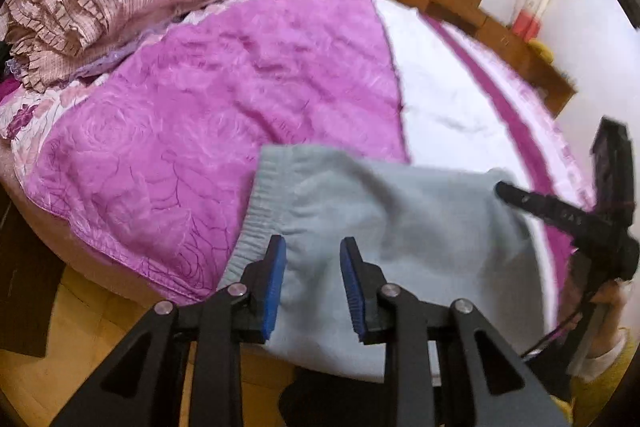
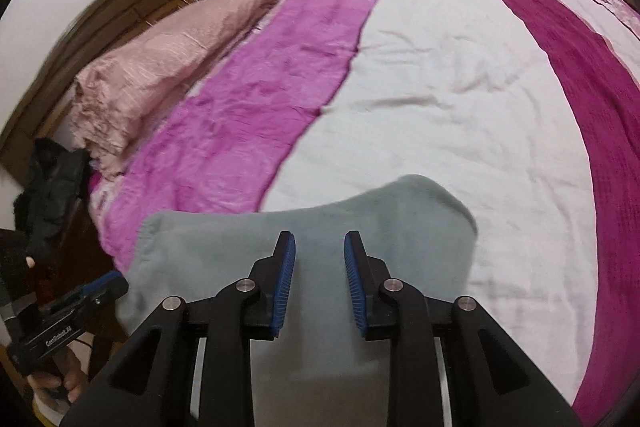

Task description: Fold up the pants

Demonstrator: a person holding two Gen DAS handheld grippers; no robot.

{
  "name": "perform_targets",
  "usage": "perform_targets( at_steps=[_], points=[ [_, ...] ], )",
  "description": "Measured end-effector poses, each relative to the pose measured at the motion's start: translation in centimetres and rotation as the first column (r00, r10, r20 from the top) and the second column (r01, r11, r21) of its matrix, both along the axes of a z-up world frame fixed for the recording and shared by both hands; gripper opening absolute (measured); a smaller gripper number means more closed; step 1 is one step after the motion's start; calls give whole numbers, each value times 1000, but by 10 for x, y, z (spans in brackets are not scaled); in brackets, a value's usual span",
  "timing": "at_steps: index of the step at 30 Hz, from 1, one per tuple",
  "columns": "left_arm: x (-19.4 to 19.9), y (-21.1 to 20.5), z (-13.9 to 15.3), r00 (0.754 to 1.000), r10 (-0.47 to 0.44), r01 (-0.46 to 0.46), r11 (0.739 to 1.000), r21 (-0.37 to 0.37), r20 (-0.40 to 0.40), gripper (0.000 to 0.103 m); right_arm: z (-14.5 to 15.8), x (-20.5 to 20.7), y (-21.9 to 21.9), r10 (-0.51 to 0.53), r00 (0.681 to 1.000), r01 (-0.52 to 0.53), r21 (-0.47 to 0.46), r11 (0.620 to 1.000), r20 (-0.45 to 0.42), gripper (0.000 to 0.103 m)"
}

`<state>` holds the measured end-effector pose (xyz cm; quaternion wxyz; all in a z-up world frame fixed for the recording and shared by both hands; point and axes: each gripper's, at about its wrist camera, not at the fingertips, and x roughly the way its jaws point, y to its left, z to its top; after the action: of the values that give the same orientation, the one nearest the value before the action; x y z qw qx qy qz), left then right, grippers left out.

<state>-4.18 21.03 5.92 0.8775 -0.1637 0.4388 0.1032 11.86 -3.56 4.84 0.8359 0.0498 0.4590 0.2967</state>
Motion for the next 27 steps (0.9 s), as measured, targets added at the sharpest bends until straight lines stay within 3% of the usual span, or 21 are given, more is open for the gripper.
perform_targets(
  at_steps=[3,5,12,20,24,27],
  points=[
    [-1,7,-18,998,28,-28,1000,3,-53,17,-21,18,2,-60,998,61,-100,993,12,18],
    [-8,12,-23,997,30,-30,1000,8,-64,10,-34,31,-2,-87,996,86,-106,991,-1,17],
    [-11,9,-15,997,15,-12,999,30,-81,10,-39,39,-8,-92,996,92,-70,993,-2,16],
    [12,-12,13,997,-78,77,996,50,9,11,-5,-1,-23,-61,998,60,-66,996,-16,17],
    [42,-11,5,994,-98,97,995,33,46,11,-5,-22,-10,19,1000,-21,-114,993,-19,17],
    [61,-4,-16,998,-64,64,997,35,-13,10,-17,-25,-6,18,1000,-20,-169,985,-11,17]
  ],
)
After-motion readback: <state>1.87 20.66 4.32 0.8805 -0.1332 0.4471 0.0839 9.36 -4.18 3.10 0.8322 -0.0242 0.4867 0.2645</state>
